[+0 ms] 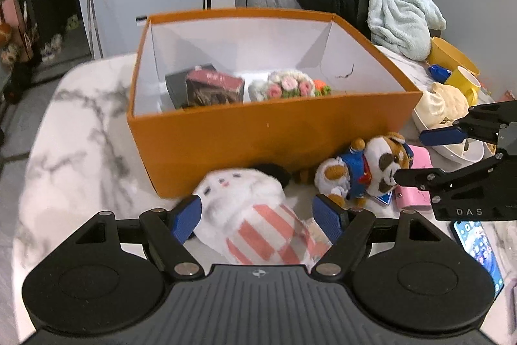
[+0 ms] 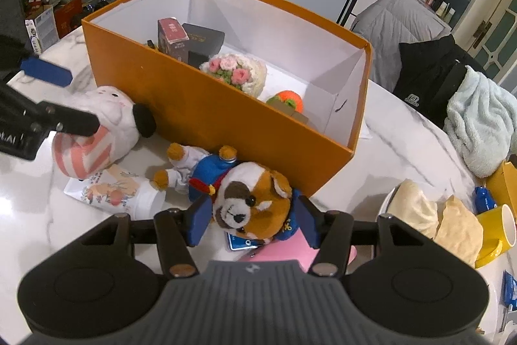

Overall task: Organize objects
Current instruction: 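Move both tools back toward the plush toys beside the orange box, then grasp the white panda plush with the left tool while the right tool grasps the dog plush, then lift both plush toys and carry them over the orange box, then lower both plush toys into the orange box and open both tools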

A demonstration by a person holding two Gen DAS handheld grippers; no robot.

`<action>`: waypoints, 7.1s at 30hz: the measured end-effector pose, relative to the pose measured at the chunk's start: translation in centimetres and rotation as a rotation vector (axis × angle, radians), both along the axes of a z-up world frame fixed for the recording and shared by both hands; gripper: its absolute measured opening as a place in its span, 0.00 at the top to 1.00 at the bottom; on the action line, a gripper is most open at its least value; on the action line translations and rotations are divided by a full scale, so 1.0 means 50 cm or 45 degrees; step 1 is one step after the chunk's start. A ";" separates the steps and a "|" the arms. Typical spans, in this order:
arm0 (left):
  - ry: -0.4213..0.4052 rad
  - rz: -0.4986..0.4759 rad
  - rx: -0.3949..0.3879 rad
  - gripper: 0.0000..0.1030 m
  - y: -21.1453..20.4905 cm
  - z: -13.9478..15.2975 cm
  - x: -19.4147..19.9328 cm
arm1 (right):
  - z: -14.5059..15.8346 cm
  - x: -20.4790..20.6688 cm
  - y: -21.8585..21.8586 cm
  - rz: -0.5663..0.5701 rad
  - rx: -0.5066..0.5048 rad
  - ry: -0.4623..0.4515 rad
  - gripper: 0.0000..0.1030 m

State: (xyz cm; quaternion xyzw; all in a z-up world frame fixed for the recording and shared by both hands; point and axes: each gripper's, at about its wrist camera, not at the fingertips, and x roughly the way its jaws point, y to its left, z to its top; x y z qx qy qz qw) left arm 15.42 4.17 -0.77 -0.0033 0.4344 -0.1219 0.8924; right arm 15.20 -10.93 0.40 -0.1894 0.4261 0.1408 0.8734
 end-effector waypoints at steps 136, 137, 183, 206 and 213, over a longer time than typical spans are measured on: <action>-0.010 -0.257 0.142 0.33 0.018 -0.040 -0.172 | -0.034 -0.123 0.086 0.082 0.027 0.077 0.42; -0.020 -0.257 0.145 0.33 0.017 -0.035 -0.171 | -0.027 -0.122 0.084 0.078 0.035 0.069 0.42; -0.272 -0.120 0.188 0.33 -0.096 0.136 0.172 | 0.226 0.192 0.021 -0.116 0.300 -0.334 0.43; -0.081 -0.070 0.226 0.32 -0.083 0.031 0.279 | 0.068 0.312 0.022 -0.178 0.282 -0.134 0.43; -0.052 -0.060 0.243 0.32 -0.089 0.016 0.297 | 0.024 0.329 0.012 -0.210 0.261 -0.092 0.43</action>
